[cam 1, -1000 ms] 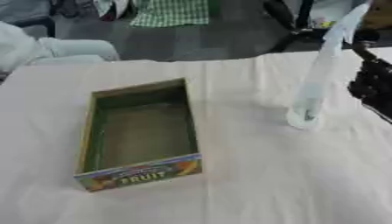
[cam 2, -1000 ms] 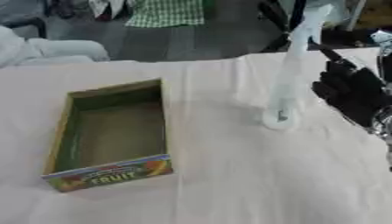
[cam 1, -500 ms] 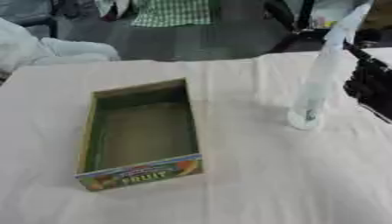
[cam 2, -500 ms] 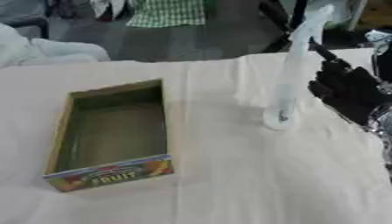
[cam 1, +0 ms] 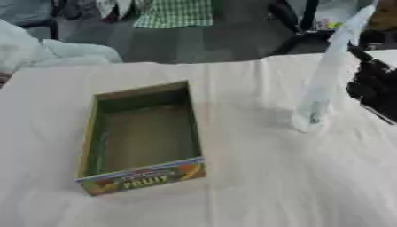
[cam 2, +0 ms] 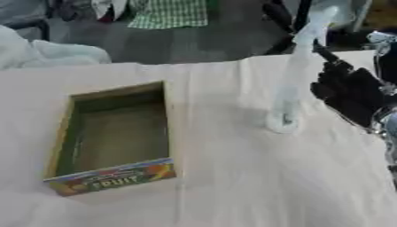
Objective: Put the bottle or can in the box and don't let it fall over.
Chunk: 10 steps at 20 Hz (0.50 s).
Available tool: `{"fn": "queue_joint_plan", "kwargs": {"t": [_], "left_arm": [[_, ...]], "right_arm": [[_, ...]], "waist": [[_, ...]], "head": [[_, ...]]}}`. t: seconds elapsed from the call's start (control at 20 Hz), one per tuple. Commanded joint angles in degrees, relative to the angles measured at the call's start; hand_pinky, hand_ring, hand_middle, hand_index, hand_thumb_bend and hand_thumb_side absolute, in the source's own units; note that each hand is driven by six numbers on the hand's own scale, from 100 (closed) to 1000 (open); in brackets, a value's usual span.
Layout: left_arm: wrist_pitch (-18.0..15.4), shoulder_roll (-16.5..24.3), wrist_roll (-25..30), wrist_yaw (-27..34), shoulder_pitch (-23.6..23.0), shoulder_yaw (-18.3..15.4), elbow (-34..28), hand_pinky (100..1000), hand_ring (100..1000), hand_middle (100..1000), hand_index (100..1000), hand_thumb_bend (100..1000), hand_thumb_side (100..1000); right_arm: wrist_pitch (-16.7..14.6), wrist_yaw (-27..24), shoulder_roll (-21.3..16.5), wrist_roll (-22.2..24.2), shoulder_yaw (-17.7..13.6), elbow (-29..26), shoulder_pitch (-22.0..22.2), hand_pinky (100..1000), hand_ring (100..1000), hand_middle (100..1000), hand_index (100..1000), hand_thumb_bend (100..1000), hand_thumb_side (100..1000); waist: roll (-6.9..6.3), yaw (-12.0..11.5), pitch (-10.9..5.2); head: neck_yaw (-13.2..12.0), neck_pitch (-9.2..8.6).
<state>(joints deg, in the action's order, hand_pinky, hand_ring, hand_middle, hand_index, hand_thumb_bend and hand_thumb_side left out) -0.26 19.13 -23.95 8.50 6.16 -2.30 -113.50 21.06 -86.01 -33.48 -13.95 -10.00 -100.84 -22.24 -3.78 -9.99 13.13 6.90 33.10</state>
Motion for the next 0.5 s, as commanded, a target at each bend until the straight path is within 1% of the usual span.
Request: {"fn": "queue_joint_plan", "kwargs": {"t": [0.05, 0.5], "left_arm": [[-0.1, 1.0, 0.2, 0.1, 0.6, -0.2, -1.1, 751, 921, 805, 759, 735, 617], [-0.1, 1.0, 0.2, 0.2, 0.6, -0.2, -1.1, 751, 922, 806, 759, 735, 617]], "right_arm": [[0.3, -0.7, -0.9, 0.0, -0.1, -0.4, -1.2, 100, 100, 154, 992, 100, 846], [0.8, -2.0, -0.6, 0.3, 0.3, -1.3, -1.6, 100, 100, 154, 991, 100, 837]], "waist": [[0.18, -0.2, -0.54], [0.27, -0.3, -0.39]], "head": [[0.0, -0.75], [0.0, -0.73]]}}
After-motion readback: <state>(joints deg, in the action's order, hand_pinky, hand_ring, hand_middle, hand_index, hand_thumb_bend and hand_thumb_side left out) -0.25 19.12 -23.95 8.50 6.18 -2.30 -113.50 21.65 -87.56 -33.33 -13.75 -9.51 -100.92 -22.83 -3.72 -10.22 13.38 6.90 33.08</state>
